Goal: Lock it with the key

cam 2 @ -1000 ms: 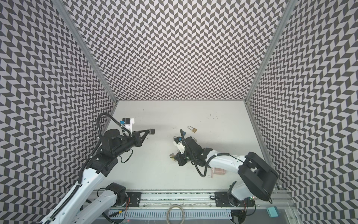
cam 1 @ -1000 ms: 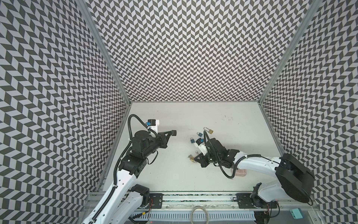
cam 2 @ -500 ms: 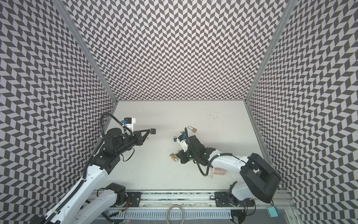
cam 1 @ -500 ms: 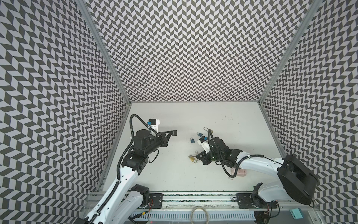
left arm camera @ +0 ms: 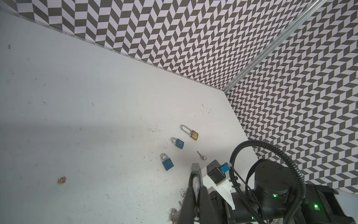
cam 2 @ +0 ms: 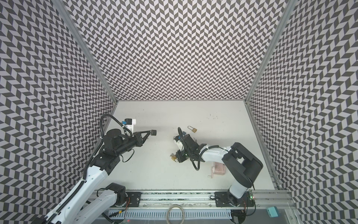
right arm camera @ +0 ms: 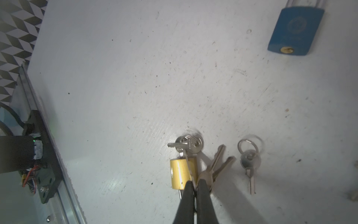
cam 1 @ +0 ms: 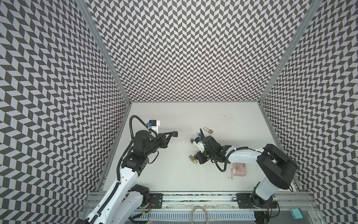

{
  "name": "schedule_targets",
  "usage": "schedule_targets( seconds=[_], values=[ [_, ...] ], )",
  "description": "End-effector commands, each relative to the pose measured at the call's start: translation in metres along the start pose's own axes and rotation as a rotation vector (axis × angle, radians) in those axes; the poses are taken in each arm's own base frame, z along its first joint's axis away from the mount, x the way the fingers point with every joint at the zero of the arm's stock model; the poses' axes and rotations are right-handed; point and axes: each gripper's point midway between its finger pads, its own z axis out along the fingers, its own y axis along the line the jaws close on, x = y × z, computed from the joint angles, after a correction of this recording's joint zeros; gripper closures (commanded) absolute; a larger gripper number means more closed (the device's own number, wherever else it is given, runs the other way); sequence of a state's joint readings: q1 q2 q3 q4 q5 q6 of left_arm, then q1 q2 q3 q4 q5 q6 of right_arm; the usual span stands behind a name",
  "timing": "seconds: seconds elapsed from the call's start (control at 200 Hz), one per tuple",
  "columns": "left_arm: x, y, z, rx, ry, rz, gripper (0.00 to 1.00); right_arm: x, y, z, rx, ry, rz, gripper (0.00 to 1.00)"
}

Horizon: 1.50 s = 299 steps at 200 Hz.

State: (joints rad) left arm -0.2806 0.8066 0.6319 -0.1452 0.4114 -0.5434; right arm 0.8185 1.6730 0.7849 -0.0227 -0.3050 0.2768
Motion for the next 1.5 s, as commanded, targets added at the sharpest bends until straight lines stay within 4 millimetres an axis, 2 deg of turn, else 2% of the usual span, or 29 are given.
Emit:
schedule_targets(
  seconds=[0.0,0.085,0.195,0.325,0.391,0.476,0.576,0.651,0.711,0.911,1.086,1.157,1.252,1.322,1.412,1.492],
  values=[
    [-0.016,0.008,-0.011,-0.075,-0.073,0.006,1.00,0.000,0.020,0.005,-0.057,0.005,-0.035,1.00],
    [-0.023,0.024,-0.022,-0.181,-0.112,-0.007,1.00,0.007,0.035,0.010,-0.103,0.025,-0.041,1.00],
    [-0.028,0.033,-0.033,-0.221,-0.136,-0.011,1.00,0.012,0.057,0.015,-0.149,0.041,-0.063,1.00],
    [-0.026,0.037,-0.032,-0.224,-0.123,-0.007,1.00,0.003,0.081,0.008,-0.210,0.005,-0.082,1.00],
    [-0.022,0.031,-0.026,-0.179,-0.096,0.004,1.00,-0.010,0.076,-0.002,-0.165,-0.056,-0.081,1.00],
    [-0.013,0.020,-0.012,-0.095,-0.045,0.006,1.00,-0.025,0.060,-0.016,-0.102,-0.128,-0.060,1.00],
    [0.002,0.002,0.005,-0.044,0.001,0.025,1.00,-0.033,0.043,-0.023,-0.083,-0.161,-0.022,1.00],
    [0.013,-0.008,0.016,-0.026,0.032,0.037,1.00,-0.031,0.038,-0.017,-0.077,-0.128,-0.025,1.00],
    [0.018,-0.008,0.020,-0.022,0.042,0.026,1.00,-0.027,0.040,-0.011,-0.096,-0.101,-0.023,1.00],
    [0.018,-0.007,0.020,-0.031,0.043,0.025,1.00,-0.011,0.035,0.006,-0.103,-0.039,-0.007,1.00],
    [0.021,-0.006,0.020,-0.028,0.053,0.023,1.00,-0.005,0.033,0.012,-0.107,-0.020,0.002,1.00],
    [0.022,-0.009,0.020,-0.012,0.059,0.021,1.00,-0.010,0.036,0.009,-0.114,-0.034,-0.010,0.92],
    [0.023,-0.011,0.020,0.004,0.061,0.026,1.00,-0.023,0.044,-0.005,-0.133,-0.085,-0.047,0.69],
    [0.022,-0.012,0.020,0.010,0.063,0.027,1.00,-0.036,0.048,-0.021,-0.129,-0.144,-0.079,0.57],
    [0.022,-0.019,0.021,0.047,0.077,0.031,1.00,-0.052,0.050,-0.047,-0.103,-0.239,-0.131,0.51],
    [0.023,-0.033,0.024,0.116,0.111,0.037,1.00,-0.063,0.047,-0.075,-0.048,-0.348,-0.191,0.48]
  ],
)
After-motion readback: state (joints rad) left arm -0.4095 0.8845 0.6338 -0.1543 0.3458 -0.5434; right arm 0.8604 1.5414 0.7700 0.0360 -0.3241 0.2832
